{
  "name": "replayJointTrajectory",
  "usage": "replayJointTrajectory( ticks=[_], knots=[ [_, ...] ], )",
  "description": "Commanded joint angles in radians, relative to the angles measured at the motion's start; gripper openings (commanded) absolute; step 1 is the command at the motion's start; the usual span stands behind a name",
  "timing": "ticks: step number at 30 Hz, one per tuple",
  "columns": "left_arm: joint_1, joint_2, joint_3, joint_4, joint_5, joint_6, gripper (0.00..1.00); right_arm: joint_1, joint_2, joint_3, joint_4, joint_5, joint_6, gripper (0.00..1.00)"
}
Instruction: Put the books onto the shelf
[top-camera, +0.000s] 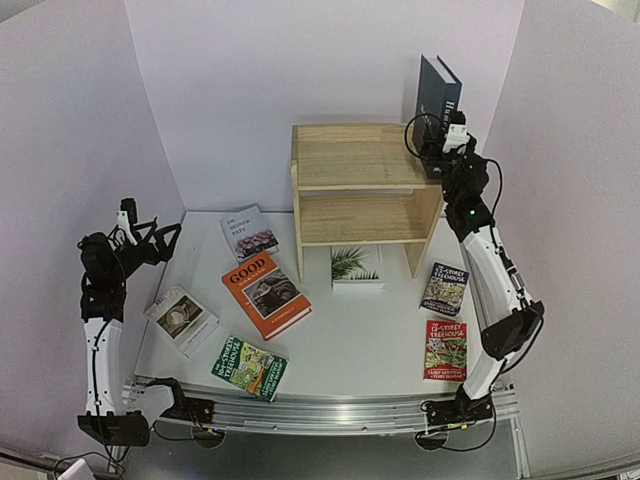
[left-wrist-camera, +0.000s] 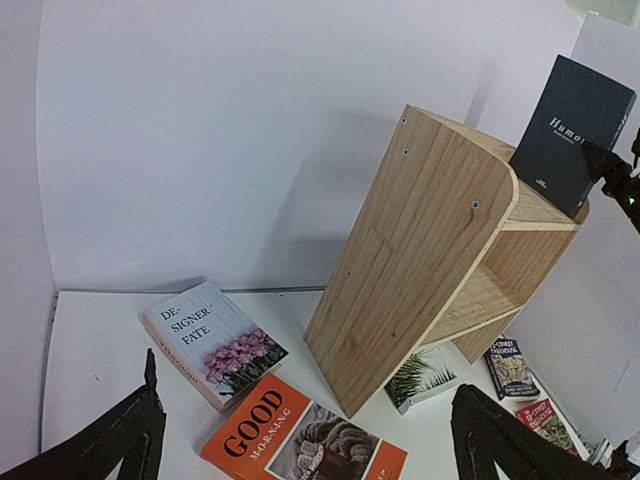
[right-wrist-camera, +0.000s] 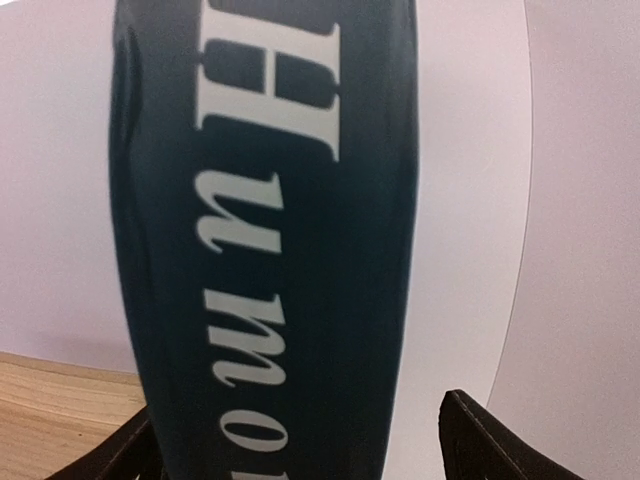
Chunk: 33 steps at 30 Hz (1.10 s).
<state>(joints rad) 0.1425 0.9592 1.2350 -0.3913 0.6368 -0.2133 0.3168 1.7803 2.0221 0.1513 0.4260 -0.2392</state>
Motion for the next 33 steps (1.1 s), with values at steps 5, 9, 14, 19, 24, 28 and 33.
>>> replayJointTrajectory(
  ticks=[5,9,14,19,24,28,33],
  knots=[
    [-0.002,-0.009,-0.003,0.026,0.043,0.001,1.0,-0.002,-0.078,-0.029,0.056,-0.005,0.01,0.92],
    [-0.004,0.019,-0.003,-0.076,0.07,0.063,1.0,-0.001,-0.143,-0.084,0.056,-0.013,0.037,0.93],
    [-0.042,0.162,0.044,-0.407,0.012,0.287,1.0,-0.002,-0.299,-0.242,0.031,-0.041,0.142,0.94],
    [-0.116,0.444,0.173,-0.715,-0.112,0.494,1.0,0.0,-0.425,-0.348,-0.166,-0.161,0.306,0.94],
    [-0.159,0.756,0.377,-0.837,-0.196,0.576,1.0,0.005,-0.502,-0.471,-0.322,-0.291,0.428,0.94],
    [-0.19,0.946,0.505,-0.766,-0.251,0.572,1.0,0.009,-0.579,-0.625,-0.335,-0.32,0.488,0.94],
    [-0.231,1.17,0.662,-0.731,-0.307,0.582,1.0,0.012,-0.655,-0.755,-0.357,-0.331,0.531,0.94]
  ],
)
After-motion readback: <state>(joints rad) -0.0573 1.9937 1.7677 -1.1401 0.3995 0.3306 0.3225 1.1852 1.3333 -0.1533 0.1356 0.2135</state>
